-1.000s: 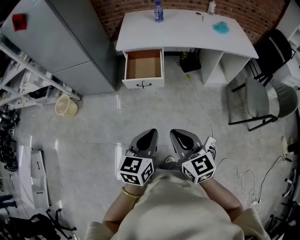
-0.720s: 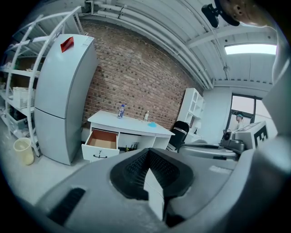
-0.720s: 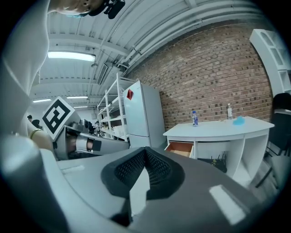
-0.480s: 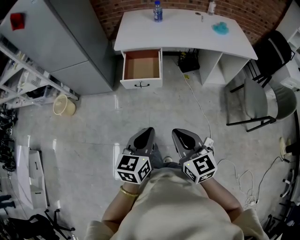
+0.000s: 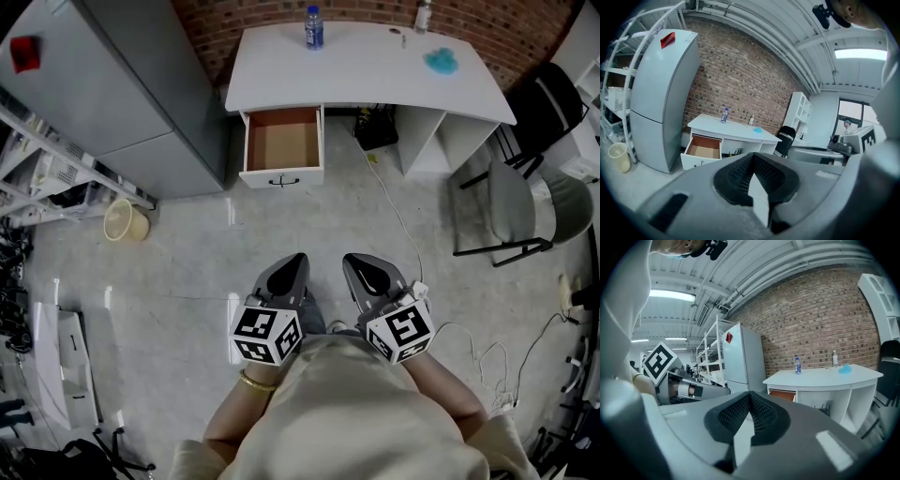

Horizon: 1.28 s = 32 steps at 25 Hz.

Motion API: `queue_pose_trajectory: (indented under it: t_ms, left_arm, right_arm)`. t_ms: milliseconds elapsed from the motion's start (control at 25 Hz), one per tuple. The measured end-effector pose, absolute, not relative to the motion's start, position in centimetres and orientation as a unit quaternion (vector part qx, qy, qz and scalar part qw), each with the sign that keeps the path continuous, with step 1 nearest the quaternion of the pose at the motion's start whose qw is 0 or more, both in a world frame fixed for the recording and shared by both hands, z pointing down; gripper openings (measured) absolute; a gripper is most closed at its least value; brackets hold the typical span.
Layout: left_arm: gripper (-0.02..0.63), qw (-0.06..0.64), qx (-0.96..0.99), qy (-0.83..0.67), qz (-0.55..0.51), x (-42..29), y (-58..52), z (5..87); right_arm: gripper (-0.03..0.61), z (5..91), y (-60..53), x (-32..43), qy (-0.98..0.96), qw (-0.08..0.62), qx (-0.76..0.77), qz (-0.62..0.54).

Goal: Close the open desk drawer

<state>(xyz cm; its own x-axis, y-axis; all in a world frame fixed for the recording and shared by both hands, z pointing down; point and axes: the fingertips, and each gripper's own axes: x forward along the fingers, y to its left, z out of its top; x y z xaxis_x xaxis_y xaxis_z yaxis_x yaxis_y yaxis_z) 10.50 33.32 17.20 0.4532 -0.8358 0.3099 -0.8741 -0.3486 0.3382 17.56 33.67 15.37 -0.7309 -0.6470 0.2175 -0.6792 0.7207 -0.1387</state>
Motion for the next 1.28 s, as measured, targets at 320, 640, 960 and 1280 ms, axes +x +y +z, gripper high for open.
queue_pose_trajectory:
  t_ms: [320, 640, 960, 1280]
  left_arm:
    - [-0.003, 0.242, 0.827, -0.505, 0.047, 8.9, 28.4, 17.5]
    - [-0.003, 0.250, 0.837, -0.483, 0.058, 7.4, 23.6, 17.9]
    - [-0.003, 0.257, 0.845, -0.465, 0.065, 4.6, 19.1, 18.1]
    - [-0.003, 0.269, 0.849, -0.449, 0.069, 1.9, 15.7, 19.2]
  right_arm:
    - [0.002, 15.6, 29.1, 16.0, -0.917, 0.084, 0.374, 0.111]
    - [0.002, 16.3, 24.2, 14.3, -0.906, 0.088, 0.392, 0.134]
    - [0.002, 16.8, 20.1, 11.1, -0.901, 0.098, 0.397, 0.142]
    - [0.002, 18.0, 17.0, 8.3, -0.893, 0.107, 0.406, 0.161]
